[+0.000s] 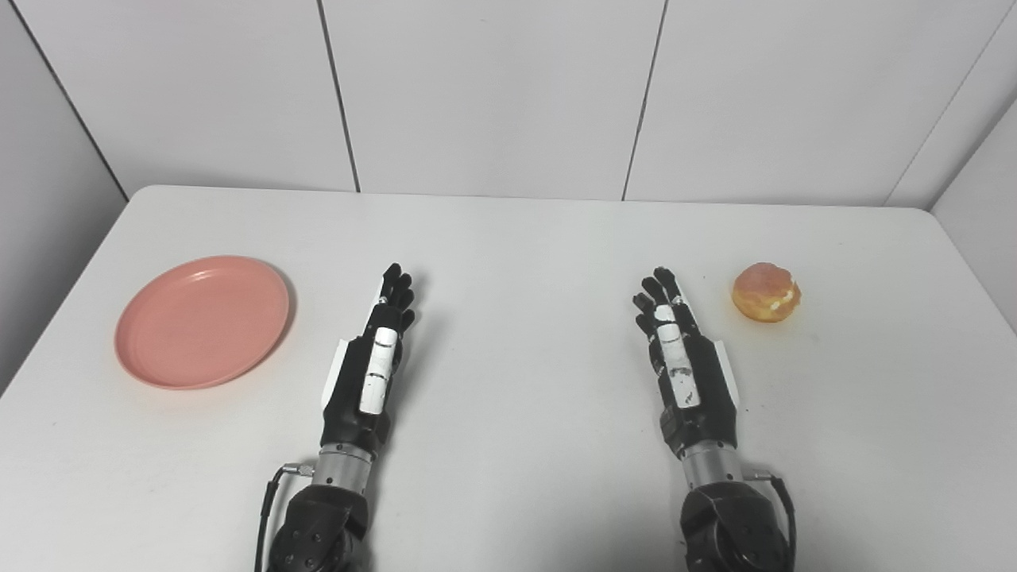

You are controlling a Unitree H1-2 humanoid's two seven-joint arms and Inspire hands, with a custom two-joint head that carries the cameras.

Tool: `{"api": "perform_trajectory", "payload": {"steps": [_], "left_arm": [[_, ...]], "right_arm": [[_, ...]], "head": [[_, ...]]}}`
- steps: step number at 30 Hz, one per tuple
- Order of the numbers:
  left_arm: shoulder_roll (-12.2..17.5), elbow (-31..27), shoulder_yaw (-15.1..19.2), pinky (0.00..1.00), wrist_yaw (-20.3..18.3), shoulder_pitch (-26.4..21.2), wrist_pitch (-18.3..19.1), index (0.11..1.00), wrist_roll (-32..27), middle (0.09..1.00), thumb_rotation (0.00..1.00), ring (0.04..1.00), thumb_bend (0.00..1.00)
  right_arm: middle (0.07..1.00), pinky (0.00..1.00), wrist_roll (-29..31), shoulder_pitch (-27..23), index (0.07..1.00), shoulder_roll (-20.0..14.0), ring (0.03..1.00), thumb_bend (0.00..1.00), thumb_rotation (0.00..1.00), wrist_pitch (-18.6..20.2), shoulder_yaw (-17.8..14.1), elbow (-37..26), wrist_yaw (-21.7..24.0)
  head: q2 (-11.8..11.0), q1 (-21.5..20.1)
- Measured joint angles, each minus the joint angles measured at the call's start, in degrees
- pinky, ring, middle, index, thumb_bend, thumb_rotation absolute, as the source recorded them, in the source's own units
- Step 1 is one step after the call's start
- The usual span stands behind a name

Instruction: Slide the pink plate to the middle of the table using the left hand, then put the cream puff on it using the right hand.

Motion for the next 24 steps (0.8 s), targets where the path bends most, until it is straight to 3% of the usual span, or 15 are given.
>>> {"api": "perform_trajectory", "payload": {"steps": [5, 12, 14, 16, 18, 20, 23, 24], "left_arm": [[0.01, 0.02, -0.04, 1.00, 0.36, 0.00, 0.00, 1.000, 0.37, 1.000, 1.00, 1.000, 0.69], [0.01, 0.00, -0.21, 1.00, 0.42, 0.00, 0.01, 1.000, 0.82, 1.000, 1.00, 1.000, 0.69], [0.00, -0.02, -0.49, 1.00, 0.44, 0.00, 0.08, 1.000, 1.54, 1.000, 1.00, 1.000, 0.69], [-0.06, -0.05, -0.85, 1.00, 0.58, 0.00, 0.18, 1.000, 2.48, 1.000, 1.00, 1.000, 0.69], [-0.18, -0.07, -1.09, 1.00, 0.92, 0.00, 0.51, 1.000, 3.24, 1.000, 1.00, 1.000, 0.68], [-0.65, -0.13, -1.12, 1.00, 1.70, 0.00, 1.08, 0.999, 4.35, 1.000, 1.00, 1.000, 0.67], [-1.95, -0.22, -1.17, 1.00, 3.61, 0.00, 2.38, 0.994, 6.50, 1.000, 1.00, 1.000, 0.68], [-2.39, -0.24, -1.24, 1.00, 4.08, 0.00, 2.78, 0.993, 7.11, 1.000, 1.00, 1.000, 0.68]], "right_arm": [[0.968, 1.00, -0.13, -0.35, 0.977, -1.24, 0.965, 0.57, 0.87, 0.00, 0.37, 0.07, 0.43], [0.945, 0.98, 0.18, -0.43, 0.939, -1.32, 0.939, 0.59, 0.78, 0.04, 0.06, 0.07, 0.05], [0.966, 1.00, 0.11, -0.42, 0.964, -1.54, 0.960, 0.58, 0.83, 0.06, 0.12, 0.07, 0.12], [0.984, 1.00, 0.01, -0.41, 0.987, -2.47, 0.981, 0.57, 0.89, 0.21, 0.40, 0.06, 0.71], [0.990, 1.00, 0.02, -0.36, 0.997, -3.90, 0.990, 0.57, 0.93, 0.46, 0.77, 0.03, 1.79], [0.991, 1.00, 0.23, -0.24, 0.999, -5.42, 0.994, 0.57, 0.92, 0.86, 0.89, -0.09, 3.25], [0.999, 1.00, 1.45, -0.07, 1.000, -7.45, 1.000, 0.57, 0.90, 1.04, 0.52, -0.09, 4.76], [0.999, 1.00, 1.92, -0.04, 1.000, -7.90, 1.000, 0.57, 0.90, 1.04, 0.31, -0.09, 5.22]], "head": [[0.00, 0.00], [-0.44, 2.54], [-1.14, 6.05], [-1.32, 6.77], [-2.72, 13.41], [-2.72, 13.45], [-4.83, 20.81], [-4.83, 20.83]]}}
